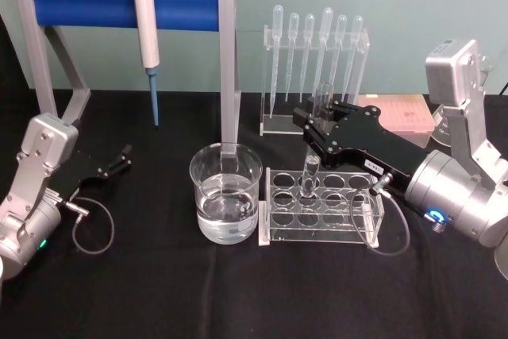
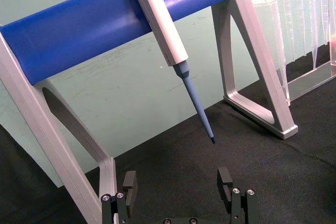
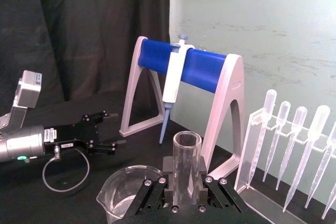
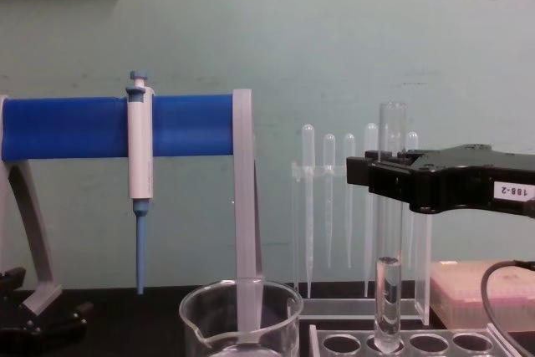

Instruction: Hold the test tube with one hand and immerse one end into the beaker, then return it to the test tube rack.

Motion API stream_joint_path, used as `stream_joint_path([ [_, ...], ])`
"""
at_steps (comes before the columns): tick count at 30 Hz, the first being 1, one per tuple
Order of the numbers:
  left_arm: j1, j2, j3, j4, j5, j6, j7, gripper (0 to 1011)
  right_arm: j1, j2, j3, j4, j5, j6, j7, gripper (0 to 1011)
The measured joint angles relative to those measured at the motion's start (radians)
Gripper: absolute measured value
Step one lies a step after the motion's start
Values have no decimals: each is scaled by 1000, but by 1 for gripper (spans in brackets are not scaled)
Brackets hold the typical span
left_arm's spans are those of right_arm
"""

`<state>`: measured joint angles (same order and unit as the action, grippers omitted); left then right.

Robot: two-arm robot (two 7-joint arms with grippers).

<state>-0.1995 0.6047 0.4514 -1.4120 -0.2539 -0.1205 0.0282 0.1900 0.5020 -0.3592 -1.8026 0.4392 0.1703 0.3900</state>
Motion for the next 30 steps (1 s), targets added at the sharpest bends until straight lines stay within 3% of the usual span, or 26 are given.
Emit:
stream_joint_path([
  [30, 0, 0, 0, 0, 0, 0, 0, 1000, 0, 0, 0, 0, 0, 0, 0, 239],
])
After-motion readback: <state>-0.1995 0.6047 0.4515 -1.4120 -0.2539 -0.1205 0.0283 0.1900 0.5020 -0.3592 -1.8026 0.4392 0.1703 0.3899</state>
